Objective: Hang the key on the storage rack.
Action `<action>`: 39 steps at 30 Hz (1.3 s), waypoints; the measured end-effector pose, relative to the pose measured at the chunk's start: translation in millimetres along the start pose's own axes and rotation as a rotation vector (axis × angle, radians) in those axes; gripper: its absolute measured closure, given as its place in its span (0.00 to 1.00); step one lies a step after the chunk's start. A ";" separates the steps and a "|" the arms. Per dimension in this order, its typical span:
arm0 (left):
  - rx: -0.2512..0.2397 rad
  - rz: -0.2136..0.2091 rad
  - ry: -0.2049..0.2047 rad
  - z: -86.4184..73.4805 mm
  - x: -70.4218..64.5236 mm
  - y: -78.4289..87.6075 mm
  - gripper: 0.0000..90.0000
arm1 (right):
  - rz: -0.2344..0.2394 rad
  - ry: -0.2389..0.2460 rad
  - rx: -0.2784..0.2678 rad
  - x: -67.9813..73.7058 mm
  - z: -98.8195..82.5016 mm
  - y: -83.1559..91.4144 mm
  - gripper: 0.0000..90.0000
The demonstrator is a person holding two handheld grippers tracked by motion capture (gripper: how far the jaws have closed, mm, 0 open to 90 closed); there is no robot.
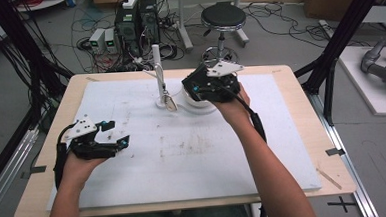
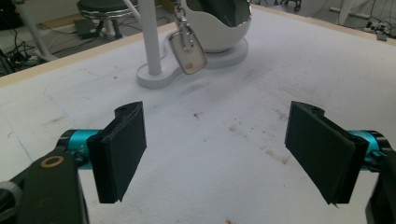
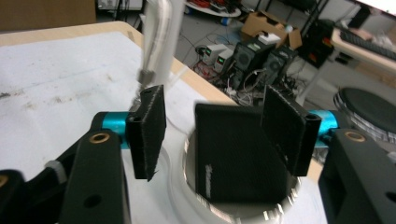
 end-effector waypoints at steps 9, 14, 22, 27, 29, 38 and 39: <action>-0.005 -0.013 0.009 1.9 2.1 -14.6 0.23 | -0.024 -0.076 -0.028 -18.2 -41.0 38.6 0.34; -0.007 -0.017 0.013 1.9 2.6 -20.2 0.23 | -0.020 -0.115 -0.020 -20.1 -65.9 52.0 0.31; -0.021 -0.013 0.025 0.5 3.6 -21.0 0.23 | -0.006 -0.173 -0.006 -15.5 -109.9 63.1 0.24; -0.020 -0.010 0.027 -1.3 3.7 -21.6 0.23 | 0.000 -0.227 0.015 -15.2 -128.9 63.9 0.23; -0.017 -0.010 0.026 -1.4 3.2 -21.5 0.23 | -0.005 -0.226 0.008 -16.2 -132.4 65.1 0.23; -0.015 -0.012 0.024 -2.5 2.0 -23.0 0.23 | -0.017 -0.248 0.031 -18.8 -145.6 65.3 0.23; -0.012 -0.013 0.022 -2.9 2.0 -23.4 0.23 | -0.018 -0.251 0.036 -19.2 -146.2 65.3 0.23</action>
Point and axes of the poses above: each handheld gripper's, and its own axes: y roughly backward along the jaws, z roughly out of its top, x roughly to its left, the point moved 5 cm from there along -y, roughly forward along the jaws, and after that the axes turned 3 degrees about -x, right-handed, at the moved point
